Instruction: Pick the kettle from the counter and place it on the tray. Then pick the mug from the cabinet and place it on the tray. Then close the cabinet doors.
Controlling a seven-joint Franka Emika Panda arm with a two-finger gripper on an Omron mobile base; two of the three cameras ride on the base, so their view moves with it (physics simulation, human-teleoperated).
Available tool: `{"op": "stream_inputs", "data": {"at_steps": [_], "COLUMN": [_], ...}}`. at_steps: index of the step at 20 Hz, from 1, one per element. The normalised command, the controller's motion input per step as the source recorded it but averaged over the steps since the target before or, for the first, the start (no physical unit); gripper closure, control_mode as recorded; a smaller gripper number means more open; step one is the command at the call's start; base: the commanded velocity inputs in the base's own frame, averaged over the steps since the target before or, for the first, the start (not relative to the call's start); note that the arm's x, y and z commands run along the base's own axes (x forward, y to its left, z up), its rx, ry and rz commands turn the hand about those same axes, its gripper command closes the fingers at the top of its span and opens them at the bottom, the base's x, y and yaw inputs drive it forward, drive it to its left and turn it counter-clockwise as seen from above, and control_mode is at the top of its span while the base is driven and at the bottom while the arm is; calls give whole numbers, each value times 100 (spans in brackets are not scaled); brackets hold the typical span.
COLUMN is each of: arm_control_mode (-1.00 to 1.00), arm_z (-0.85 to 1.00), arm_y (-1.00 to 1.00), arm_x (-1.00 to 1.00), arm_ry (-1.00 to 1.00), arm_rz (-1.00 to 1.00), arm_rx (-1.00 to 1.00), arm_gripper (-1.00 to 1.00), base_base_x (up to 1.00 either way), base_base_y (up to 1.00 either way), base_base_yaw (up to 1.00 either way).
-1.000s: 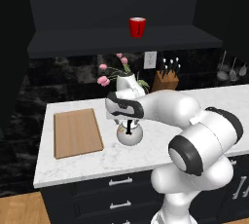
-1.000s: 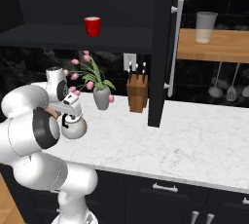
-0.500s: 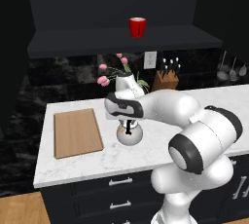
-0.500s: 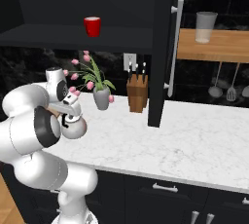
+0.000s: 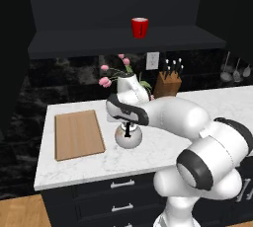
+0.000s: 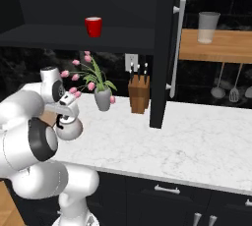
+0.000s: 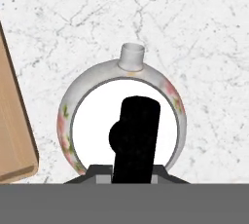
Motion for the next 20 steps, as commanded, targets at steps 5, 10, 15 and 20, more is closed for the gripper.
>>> {"op": "stream_inputs", "data": {"at_steps": [5,10,15,20], "arm_control_mode": [-100,-100,-100,-100], "arm_z": [35,41,40,6], "arm_y": [19,39,54,46], "arm_x": [-46,-36,-4,37], "arm_ry": [-7,-16,-16,-2], "arm_rz": [6,16,17,14], "arm_rx": [0,0,0,0], "arm_gripper": [100,100,100,100], "base_base_x": [0,0,0,0], "base_base_y": [0,0,0,0], "base_base_yaw": [0,0,0,0]}}
